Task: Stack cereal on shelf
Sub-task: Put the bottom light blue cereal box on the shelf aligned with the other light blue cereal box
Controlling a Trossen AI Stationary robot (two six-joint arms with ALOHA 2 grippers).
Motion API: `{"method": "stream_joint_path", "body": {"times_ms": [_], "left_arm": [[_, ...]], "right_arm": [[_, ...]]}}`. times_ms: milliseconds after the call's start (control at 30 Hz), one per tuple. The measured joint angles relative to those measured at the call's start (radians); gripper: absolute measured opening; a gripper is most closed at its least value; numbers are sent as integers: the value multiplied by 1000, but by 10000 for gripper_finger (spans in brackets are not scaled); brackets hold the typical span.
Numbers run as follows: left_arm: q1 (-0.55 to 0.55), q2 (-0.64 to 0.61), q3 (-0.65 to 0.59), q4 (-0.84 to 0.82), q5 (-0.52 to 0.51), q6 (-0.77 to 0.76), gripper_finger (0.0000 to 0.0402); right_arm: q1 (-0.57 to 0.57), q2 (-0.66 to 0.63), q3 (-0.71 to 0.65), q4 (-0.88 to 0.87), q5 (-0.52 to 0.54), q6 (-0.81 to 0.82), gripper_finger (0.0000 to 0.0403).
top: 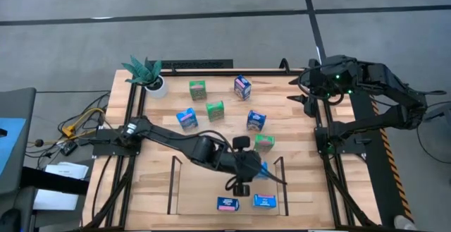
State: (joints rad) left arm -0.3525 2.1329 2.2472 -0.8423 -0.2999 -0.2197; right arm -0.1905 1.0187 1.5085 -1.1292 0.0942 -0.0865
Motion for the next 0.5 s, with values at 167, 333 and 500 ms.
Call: {"method": "stream_joint_path", "body": {"times_ms": [167,333,500], "left_arm": [[2,-4,-9,-49,-15,-15,125],[0,-5,-9,-46,-30,13,125],[6,44,-9,-35,20,39,125]], "right_arm": [[0,0,0,-2,-13,11,270],[0,0,0,0,-19,38,270],[0,0,0,0,-19,45,270]]}}
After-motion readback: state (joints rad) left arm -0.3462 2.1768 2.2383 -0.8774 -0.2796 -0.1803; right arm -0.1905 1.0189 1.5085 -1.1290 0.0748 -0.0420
